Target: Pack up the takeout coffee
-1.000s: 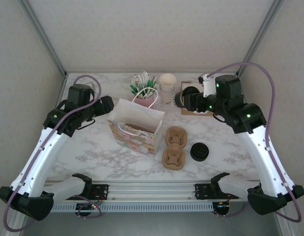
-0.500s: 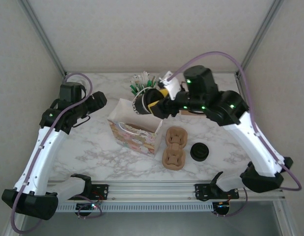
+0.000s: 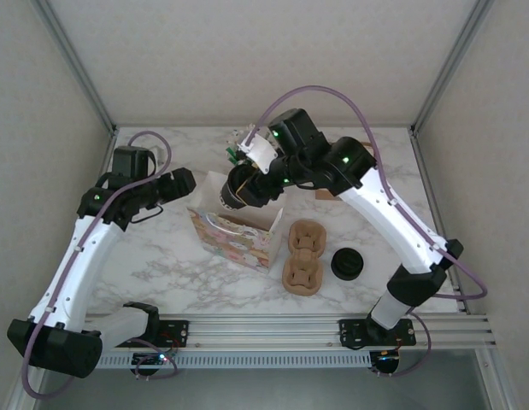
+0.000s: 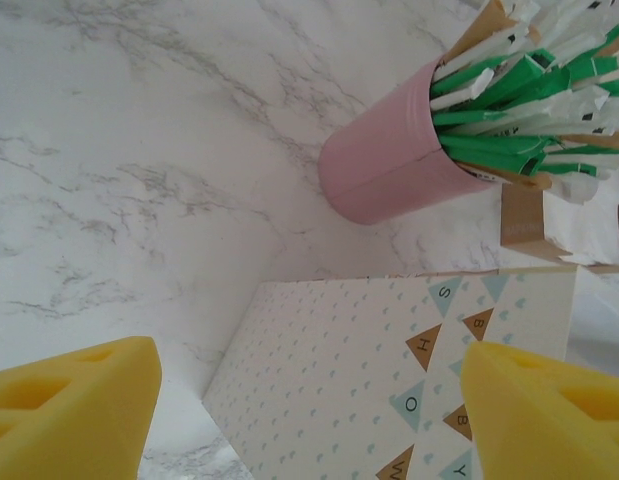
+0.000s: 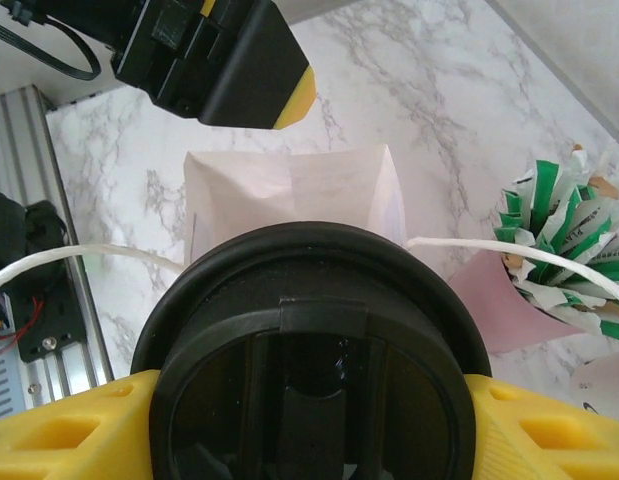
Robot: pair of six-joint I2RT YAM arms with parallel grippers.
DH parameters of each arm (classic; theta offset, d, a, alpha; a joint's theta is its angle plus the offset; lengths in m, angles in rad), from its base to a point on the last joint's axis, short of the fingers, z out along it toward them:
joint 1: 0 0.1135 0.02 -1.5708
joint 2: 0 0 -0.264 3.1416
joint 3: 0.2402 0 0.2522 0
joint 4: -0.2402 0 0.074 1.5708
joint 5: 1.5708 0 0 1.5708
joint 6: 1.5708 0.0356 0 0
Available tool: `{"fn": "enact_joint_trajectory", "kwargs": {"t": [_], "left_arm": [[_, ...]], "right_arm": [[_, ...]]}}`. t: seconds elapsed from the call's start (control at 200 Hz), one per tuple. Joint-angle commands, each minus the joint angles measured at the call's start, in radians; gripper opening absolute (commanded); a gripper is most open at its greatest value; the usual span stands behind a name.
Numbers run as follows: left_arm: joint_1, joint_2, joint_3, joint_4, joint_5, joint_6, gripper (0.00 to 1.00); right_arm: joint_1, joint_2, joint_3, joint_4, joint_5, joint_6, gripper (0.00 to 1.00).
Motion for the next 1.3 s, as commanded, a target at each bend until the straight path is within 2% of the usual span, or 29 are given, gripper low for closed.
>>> {"fn": "enact_joint_trajectory", "kwargs": {"t": [0.0,0.15,0.606,0.926,1.176,1.296], "left_arm": [[0.009,0.001,-0.020,0.028,0.038,0.030,0.78],[0.008,-0.003,-0.031,0.027,0.037,0.031,0.78],[0.008,-0.006,-0.038,0.001,-0.024,0.016,0.77],[0.008,-0.065,-0.040,0.021,-0.009,0.003,0.78],[0.008,-0.066,-0.062,0.016,-0.136,-0.066,0.78],[0.010,-0.058,-0.081,0.030,-0.150,-0.097,0.78]], "right_arm": [[0.017,0.074,0.087,-0.096,0.006,-0.048,0.60],[0.027,0.143,0.147,-0.145,0.007,-0.067,0.60],[0.058,0.225,0.170,-0.180,0.086,-0.099,0.58],[0.071,0.294,0.218,-0.195,0.094,-0.116,0.58],[0.084,0.336,0.232,-0.207,0.114,-0.135,0.57],[0.088,0.353,0.240,-0.213,0.111,-0.142,0.57]]}}
